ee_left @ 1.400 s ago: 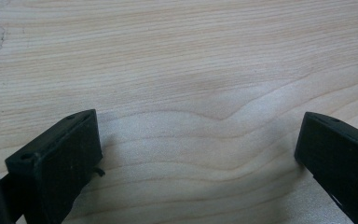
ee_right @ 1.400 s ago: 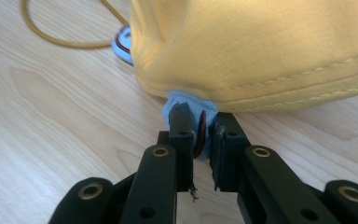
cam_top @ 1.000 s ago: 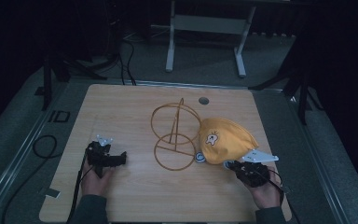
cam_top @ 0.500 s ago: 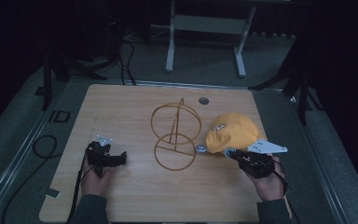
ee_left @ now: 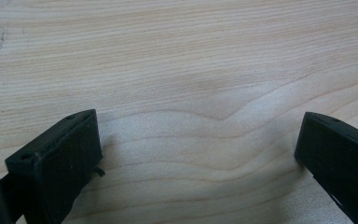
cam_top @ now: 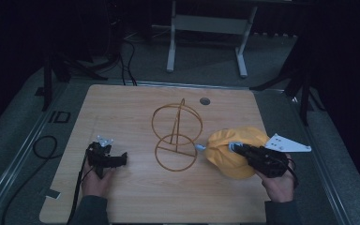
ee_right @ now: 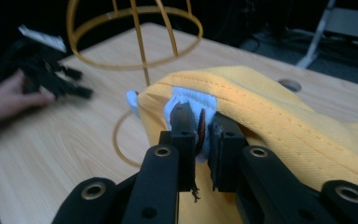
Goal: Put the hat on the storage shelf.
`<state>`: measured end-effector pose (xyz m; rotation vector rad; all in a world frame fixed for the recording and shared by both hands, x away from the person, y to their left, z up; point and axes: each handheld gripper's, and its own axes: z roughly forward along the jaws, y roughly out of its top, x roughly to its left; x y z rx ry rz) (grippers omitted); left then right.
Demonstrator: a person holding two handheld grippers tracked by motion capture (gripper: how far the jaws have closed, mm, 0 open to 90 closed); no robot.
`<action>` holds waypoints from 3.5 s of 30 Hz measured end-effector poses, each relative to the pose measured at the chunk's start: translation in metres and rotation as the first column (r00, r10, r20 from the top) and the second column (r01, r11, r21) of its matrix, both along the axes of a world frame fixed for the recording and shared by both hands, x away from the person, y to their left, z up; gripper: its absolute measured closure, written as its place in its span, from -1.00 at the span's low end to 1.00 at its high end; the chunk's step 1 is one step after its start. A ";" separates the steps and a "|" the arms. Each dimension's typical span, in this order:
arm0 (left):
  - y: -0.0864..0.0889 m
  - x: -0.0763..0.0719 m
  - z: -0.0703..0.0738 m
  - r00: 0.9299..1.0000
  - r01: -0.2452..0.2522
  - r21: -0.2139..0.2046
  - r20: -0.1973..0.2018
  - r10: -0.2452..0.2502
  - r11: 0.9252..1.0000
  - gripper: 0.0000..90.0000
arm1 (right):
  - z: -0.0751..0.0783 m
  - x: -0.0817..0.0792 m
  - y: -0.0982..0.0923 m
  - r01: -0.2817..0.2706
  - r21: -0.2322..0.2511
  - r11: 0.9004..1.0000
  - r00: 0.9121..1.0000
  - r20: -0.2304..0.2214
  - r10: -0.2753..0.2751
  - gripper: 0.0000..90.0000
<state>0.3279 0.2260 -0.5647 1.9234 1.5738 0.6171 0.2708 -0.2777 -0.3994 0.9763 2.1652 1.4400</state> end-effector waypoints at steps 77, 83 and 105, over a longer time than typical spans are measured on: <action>0.000 0.000 0.000 1.000 -0.001 -0.002 -0.001 0.001 1.000 -0.99 | -0.004 0.092 -0.015 -0.078 -0.638 0.766 0.970 -0.225 -0.089 0.46; 0.000 0.000 0.000 1.000 0.000 0.001 0.001 0.000 1.000 -0.99 | -0.005 0.104 -0.010 -0.126 -0.664 0.737 0.951 -0.292 -0.101 0.39; 0.000 0.000 0.000 1.000 0.000 0.001 0.001 0.000 1.000 -0.99 | 0.001 0.125 -0.001 -0.306 -0.702 0.643 0.898 -0.436 -0.050 0.87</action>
